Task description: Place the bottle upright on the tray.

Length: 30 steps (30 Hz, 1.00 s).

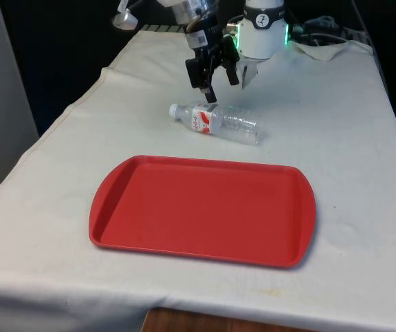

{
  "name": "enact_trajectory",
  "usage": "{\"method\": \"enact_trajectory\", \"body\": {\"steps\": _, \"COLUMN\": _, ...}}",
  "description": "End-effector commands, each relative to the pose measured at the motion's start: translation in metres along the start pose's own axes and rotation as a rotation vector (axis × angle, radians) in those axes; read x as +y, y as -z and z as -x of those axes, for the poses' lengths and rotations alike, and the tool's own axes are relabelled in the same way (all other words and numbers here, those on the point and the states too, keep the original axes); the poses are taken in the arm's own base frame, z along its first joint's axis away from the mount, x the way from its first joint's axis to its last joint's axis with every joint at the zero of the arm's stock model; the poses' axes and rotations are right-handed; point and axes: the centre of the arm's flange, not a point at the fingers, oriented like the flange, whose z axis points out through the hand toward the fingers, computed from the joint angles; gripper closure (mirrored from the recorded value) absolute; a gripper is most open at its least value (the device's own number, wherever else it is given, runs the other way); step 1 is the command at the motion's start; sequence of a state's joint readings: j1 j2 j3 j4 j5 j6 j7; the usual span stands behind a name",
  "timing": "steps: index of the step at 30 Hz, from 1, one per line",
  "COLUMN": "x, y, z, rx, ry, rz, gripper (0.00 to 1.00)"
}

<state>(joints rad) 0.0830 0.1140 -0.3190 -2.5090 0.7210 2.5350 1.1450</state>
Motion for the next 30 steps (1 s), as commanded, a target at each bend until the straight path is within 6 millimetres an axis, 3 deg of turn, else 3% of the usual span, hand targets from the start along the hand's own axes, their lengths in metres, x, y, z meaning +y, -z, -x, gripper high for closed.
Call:
{"method": "enact_trajectory", "body": {"steps": 1, "x": -0.001, "y": 0.0, "z": 0.001, "rx": -0.005, "ry": -0.017, "rz": -0.006, "gripper": 0.0}}
{"method": "enact_trajectory", "body": {"steps": 30, "x": 0.002, "y": 0.003, "z": -0.022, "rx": -0.035, "ry": -0.121, "rz": -0.02, "gripper": 0.0}}
